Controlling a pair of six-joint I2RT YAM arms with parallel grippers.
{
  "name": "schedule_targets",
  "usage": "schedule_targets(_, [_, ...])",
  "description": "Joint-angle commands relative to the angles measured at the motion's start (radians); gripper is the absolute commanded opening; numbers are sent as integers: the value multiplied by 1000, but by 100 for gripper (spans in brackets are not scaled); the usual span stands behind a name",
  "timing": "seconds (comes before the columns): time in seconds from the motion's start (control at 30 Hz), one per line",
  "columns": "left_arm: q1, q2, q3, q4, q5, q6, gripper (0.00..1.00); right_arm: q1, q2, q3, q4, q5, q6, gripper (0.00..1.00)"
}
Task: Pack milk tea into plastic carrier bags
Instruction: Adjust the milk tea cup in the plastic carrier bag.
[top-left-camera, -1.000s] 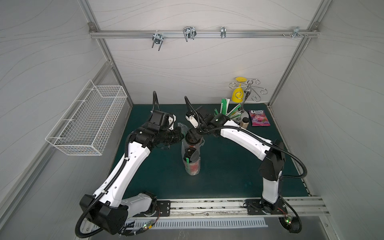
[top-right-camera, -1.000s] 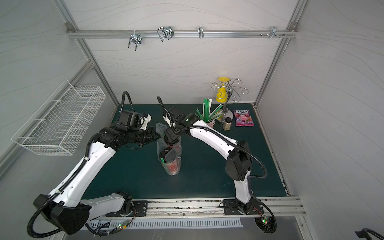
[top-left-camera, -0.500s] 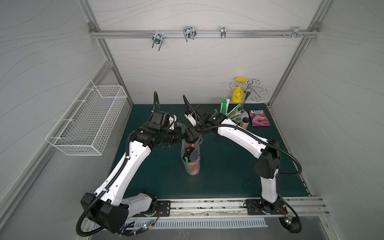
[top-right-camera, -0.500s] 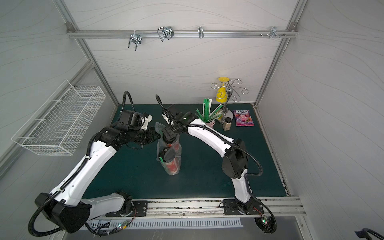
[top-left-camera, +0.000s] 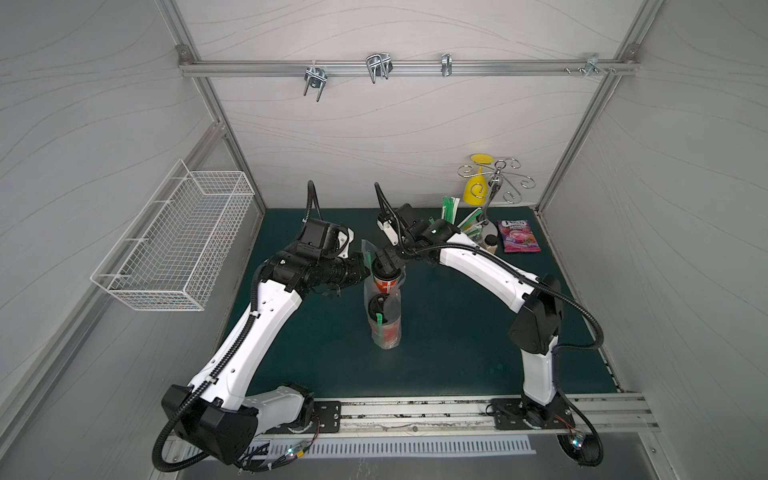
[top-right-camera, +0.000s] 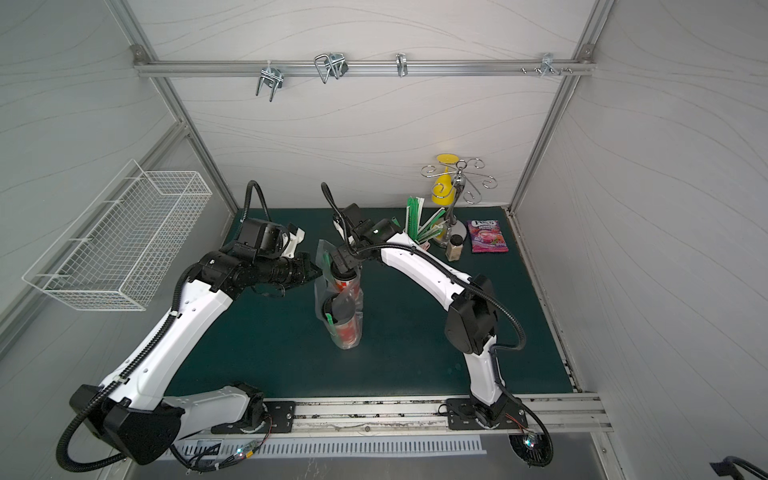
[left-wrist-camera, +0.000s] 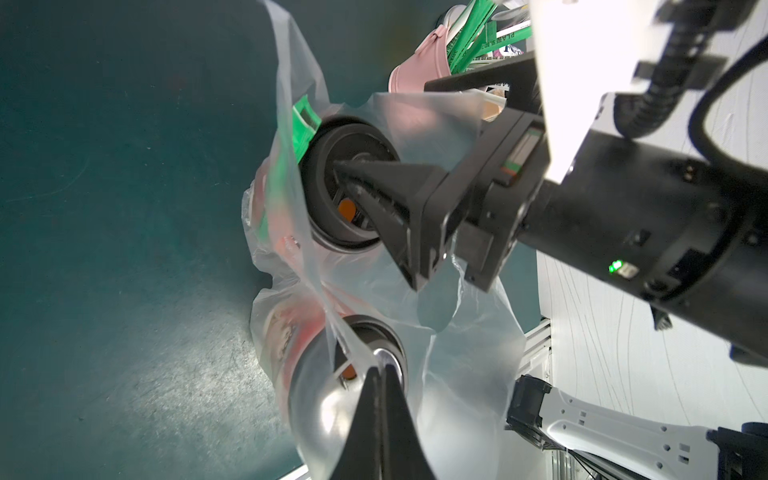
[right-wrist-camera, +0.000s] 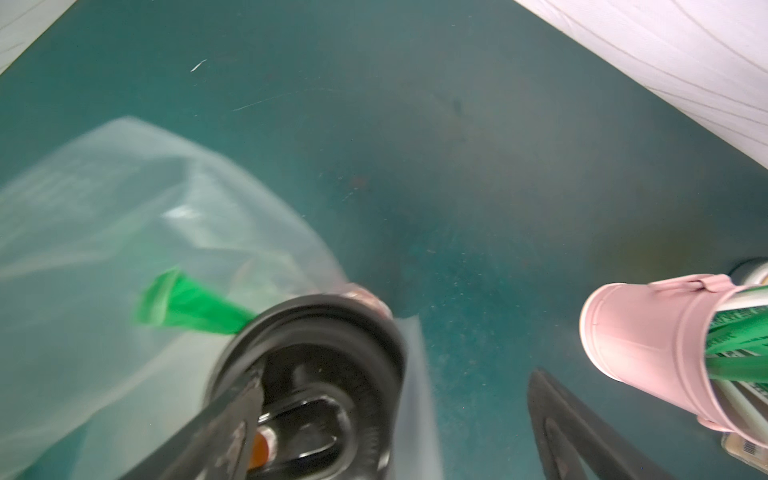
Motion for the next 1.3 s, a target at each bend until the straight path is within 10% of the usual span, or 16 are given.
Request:
schedule_targets(0.0, [6,10,42,-5,10,5,0,-7,51,10,-42,-6,-10,99])
schedule_targets(0.4, [5,13,55,-11,19,9,0,-8,28,17,-39,-25,-4,99])
schedule_targets(0.67, [6,-3,70,-22,6,7,44,-8,-74,-37,-10,-35,-12,99])
schedule_targets(1.27, [41,-21,135,-82,-102,22,77,-27,-232,-51,21,-66,-32,99])
